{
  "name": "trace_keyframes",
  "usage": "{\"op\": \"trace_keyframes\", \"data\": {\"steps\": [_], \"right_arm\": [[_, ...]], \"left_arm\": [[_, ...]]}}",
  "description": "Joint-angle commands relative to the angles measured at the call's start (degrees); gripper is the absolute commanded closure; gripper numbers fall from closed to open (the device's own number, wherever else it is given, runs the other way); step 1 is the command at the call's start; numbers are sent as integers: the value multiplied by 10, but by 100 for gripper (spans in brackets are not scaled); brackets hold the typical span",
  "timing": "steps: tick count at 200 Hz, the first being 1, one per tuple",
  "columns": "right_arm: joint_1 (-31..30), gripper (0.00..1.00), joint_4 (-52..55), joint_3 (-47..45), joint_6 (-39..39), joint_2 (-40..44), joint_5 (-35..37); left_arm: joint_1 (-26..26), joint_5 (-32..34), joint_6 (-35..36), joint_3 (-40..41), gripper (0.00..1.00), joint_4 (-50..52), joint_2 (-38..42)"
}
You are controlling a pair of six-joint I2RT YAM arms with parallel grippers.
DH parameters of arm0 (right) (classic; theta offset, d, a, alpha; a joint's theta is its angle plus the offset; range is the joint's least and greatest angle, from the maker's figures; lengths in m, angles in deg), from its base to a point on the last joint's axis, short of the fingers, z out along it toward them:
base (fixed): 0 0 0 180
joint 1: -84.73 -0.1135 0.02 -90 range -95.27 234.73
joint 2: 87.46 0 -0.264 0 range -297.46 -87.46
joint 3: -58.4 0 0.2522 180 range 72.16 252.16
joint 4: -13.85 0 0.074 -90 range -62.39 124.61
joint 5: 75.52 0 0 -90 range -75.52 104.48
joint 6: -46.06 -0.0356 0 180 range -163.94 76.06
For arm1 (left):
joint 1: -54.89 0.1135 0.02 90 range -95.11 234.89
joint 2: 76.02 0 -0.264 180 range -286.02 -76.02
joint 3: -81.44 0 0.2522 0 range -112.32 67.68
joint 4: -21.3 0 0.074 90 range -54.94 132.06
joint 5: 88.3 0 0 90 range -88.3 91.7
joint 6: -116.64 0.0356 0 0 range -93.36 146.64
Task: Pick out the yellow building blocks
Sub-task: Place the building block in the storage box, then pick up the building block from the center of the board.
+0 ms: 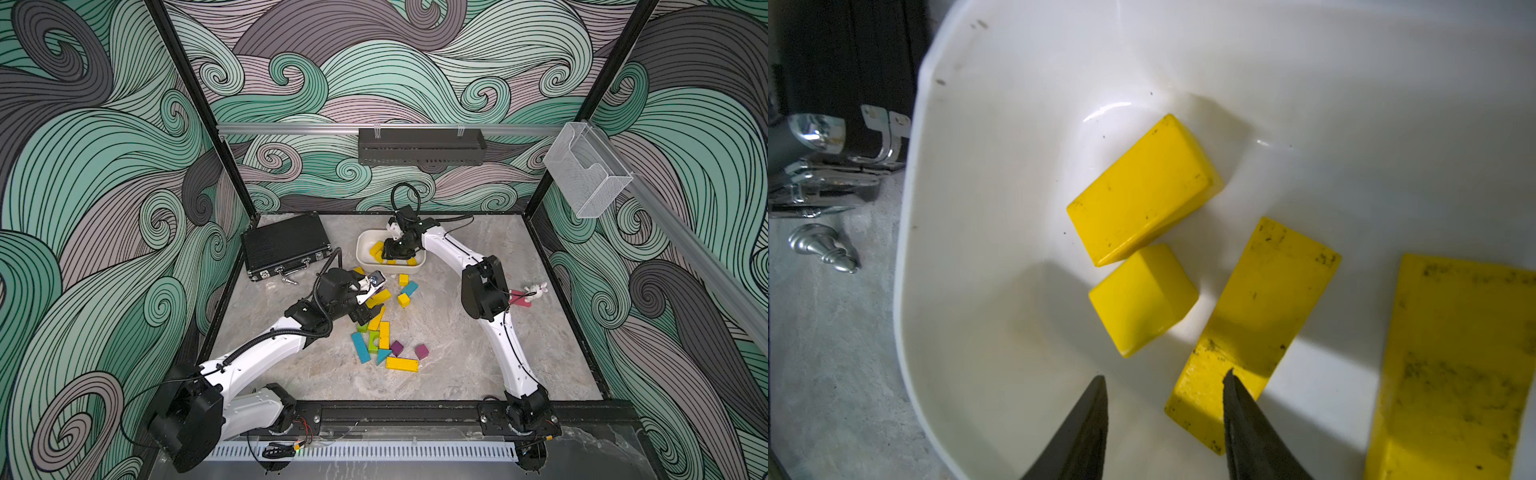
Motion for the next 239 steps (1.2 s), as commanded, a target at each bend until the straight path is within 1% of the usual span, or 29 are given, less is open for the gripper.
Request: {"op": "trace_keyframes", "data": {"steps": [1,22,46,76,116,140,178,211,239], "right_arm": [[-1,58,11,21,-3,28,-13],[-1,59,11,28,-9,42,-18],[-2,58,13,20,-8,72,-18],[-4,55,13,-17,-2,129,-8],[-13,54,13,-86,6,213,6],[-18,53,12,-134,12,262,13],[-31,53,12,-199,17,332,26],[-47,53,3,-259,14,398,42],[-69,53,-1,-307,3,448,57]], "left_arm": [[-3,-10,-21,-10,6,-15,-4],[-2,-8,-30,-22,6,0,-7],[0,4,-45,-35,6,13,-8],[4,17,-70,-58,7,39,-8],[4,11,-101,-102,10,125,-5],[4,2,-153,-113,10,158,25],[2,-7,-229,-100,12,193,86],[0,10,-302,-102,13,253,143],[-1,13,-337,-103,13,304,185]]}}
